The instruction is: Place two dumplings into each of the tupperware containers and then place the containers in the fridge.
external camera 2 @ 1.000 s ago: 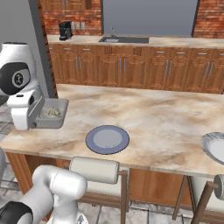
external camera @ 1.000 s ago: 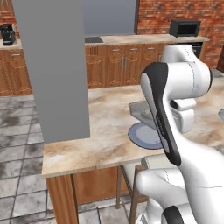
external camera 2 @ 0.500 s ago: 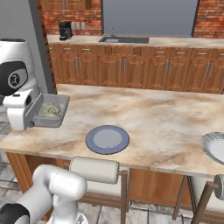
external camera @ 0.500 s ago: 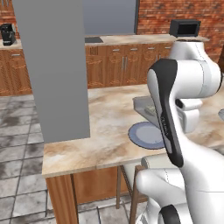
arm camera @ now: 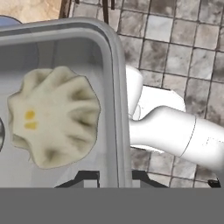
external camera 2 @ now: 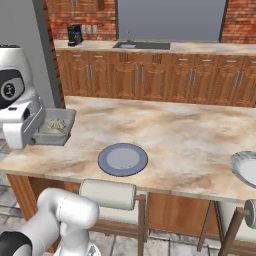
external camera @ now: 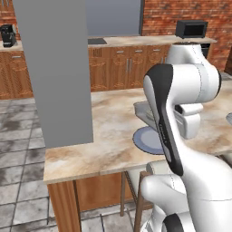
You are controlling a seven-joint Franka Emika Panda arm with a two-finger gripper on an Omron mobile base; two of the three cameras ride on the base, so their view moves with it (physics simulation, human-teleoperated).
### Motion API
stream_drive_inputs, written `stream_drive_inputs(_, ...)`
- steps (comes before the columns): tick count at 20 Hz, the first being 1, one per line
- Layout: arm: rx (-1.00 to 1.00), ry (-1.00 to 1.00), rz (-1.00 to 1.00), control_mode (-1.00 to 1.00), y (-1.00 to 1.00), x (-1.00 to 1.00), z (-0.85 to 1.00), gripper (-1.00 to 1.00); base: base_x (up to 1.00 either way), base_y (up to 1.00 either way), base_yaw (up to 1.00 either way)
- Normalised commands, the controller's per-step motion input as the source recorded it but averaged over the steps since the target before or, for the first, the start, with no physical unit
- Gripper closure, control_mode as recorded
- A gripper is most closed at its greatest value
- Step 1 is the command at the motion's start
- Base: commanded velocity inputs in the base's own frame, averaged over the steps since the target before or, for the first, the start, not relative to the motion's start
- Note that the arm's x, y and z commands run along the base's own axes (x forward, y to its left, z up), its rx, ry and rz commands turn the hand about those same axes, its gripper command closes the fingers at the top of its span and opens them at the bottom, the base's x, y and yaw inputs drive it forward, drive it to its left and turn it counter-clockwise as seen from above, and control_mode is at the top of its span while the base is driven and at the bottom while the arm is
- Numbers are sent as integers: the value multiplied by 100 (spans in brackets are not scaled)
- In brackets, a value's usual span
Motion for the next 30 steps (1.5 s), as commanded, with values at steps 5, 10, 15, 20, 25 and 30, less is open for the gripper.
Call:
stream_drive_inputs(5, 0, 0, 0, -100, 0, -1, 0, 100, 0, 0, 0)
stream_drive_inputs(10, 0, 0, 0, 100, 0, 0, 0, 100, -65, -7, 0)
stream_drive_inputs(15, 0, 0, 0, 100, 0, 0, 0, 100, -94, 8, 0)
stream_drive_inputs(20, 0, 0, 0, 100, 0, 0, 0, 100, -20, 94, -1)
stream_drive_inputs(25, 0, 0, 0, 100, 0, 0, 0, 100, 0, 100, -6)
stream_drive_inputs(30, 0, 0, 0, 100, 0, 0, 0, 100, 0, 100, -1)
